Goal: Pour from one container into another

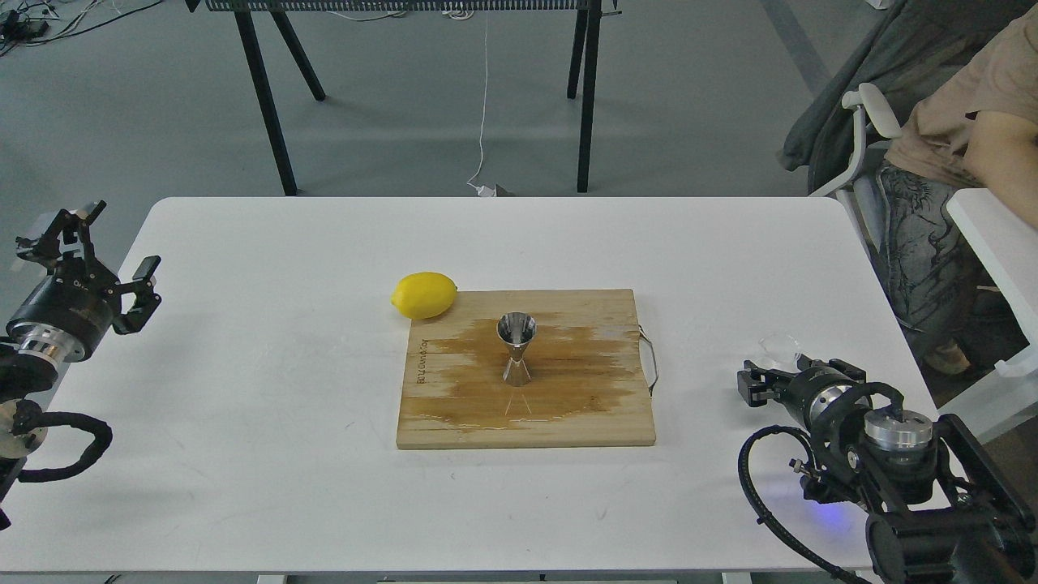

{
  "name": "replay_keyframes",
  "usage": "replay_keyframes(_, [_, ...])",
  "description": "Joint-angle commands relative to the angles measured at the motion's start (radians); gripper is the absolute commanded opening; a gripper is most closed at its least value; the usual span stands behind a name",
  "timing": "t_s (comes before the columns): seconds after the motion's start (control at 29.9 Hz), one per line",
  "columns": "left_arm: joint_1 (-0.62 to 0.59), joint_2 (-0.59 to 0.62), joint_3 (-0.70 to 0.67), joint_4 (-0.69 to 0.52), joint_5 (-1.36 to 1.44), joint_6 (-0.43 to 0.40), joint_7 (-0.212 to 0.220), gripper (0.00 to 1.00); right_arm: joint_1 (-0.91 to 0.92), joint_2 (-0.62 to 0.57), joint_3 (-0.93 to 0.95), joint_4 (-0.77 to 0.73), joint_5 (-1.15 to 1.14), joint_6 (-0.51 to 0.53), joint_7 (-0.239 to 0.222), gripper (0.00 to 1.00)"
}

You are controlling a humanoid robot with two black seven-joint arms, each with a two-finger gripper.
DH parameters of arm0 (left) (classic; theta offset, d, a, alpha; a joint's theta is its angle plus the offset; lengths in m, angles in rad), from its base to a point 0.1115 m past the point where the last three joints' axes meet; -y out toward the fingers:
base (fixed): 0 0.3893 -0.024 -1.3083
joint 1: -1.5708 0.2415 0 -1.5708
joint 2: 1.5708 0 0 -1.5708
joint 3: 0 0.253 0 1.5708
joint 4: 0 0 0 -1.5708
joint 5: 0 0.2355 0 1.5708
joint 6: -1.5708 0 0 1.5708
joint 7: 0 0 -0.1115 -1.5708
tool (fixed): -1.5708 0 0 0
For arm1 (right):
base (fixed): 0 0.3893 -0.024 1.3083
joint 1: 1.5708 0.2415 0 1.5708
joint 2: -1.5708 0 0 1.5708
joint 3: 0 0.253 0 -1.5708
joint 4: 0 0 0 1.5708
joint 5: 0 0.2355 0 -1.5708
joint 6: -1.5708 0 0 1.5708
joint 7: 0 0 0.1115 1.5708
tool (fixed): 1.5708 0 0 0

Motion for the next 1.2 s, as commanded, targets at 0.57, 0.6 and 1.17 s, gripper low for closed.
replay_keyframes(0.57, [0.0, 0.0, 0.0, 0.0, 0.001, 0.0, 0.0, 0.96, 0.001, -0.02, -0.017, 0.085, 0.0, -0.002, 0.0, 0.96])
replay_keyframes(0.6, [0.0, -0.002, 0.0, 0.0, 0.001, 0.0, 0.0, 0.96, 0.001, -0.028, -0.017, 0.094, 0.0, -0.005, 0.0, 0.96])
replay_keyframes(1.17, [-0.006, -0.003, 0.0, 0.001, 0.001, 0.0, 0.0, 0.96, 0.004, -0.114, -0.003, 0.226, 0.0, -0.039, 0.0, 0.96])
